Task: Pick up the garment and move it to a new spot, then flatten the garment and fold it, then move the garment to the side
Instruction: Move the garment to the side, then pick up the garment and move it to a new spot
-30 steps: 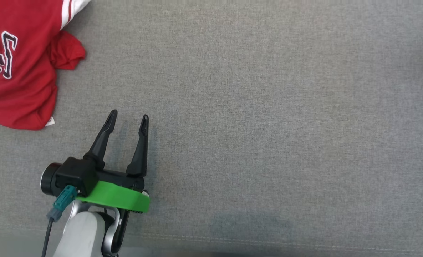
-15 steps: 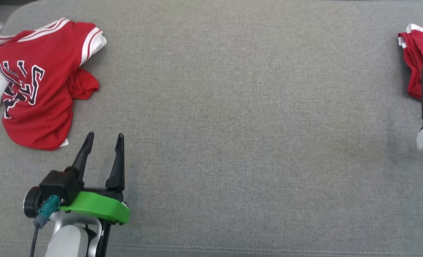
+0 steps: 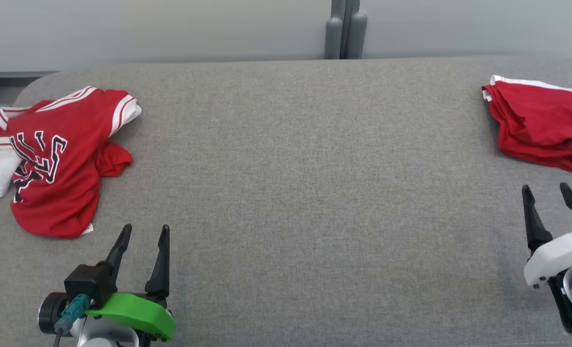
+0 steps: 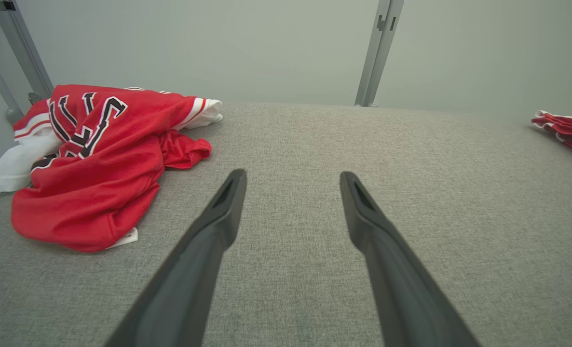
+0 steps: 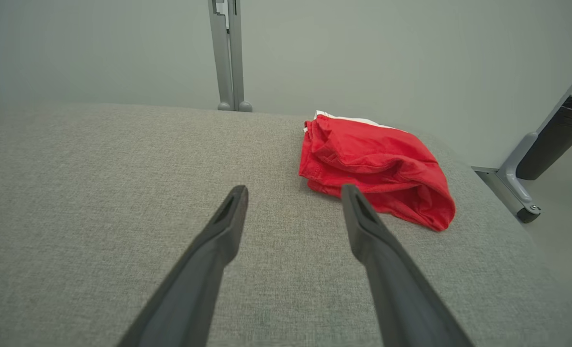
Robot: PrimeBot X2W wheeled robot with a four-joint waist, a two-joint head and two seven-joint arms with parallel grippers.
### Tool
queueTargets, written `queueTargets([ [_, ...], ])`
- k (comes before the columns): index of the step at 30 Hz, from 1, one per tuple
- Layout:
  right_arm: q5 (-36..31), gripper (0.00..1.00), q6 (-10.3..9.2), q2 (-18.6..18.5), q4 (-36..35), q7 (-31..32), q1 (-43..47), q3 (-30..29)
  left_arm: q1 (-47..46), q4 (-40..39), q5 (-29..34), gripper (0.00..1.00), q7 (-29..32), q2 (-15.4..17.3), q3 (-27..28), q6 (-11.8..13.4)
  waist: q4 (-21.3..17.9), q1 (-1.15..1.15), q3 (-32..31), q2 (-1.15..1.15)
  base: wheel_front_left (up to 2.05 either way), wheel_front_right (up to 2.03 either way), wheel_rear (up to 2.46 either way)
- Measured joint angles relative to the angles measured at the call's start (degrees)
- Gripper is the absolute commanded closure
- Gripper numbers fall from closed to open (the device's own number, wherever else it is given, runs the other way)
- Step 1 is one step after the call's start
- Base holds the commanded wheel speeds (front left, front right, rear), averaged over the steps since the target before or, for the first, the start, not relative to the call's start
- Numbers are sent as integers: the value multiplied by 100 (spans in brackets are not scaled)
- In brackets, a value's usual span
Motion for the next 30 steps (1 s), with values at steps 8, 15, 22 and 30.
queueTargets([
  [8, -332, 0, 0, 266, 87, 0, 433, -450, 167, 118, 14, 0, 0, 12, 12, -24, -92, 0, -408, 0, 0, 0, 0],
  [15, -615, 0, 0, 538, -219, 0, 576, -465, 195, 112, 16, 0, 0, 12, 71, -27, -69, 0, -529, 0, 0, 0, 0],
  [22, -777, 0, 0, 599, -377, 0, 722, -670, 194, 111, 51, 0, 0, 8, 52, -78, 46, 0, -527, 0, 0, 0, 0],
  [30, -980, 0, -1, 681, -576, 0, 841, -577, 177, 59, 52, 0, 0, -29, 71, -78, 351, 0, -531, 0, 0, 0, 0],
])
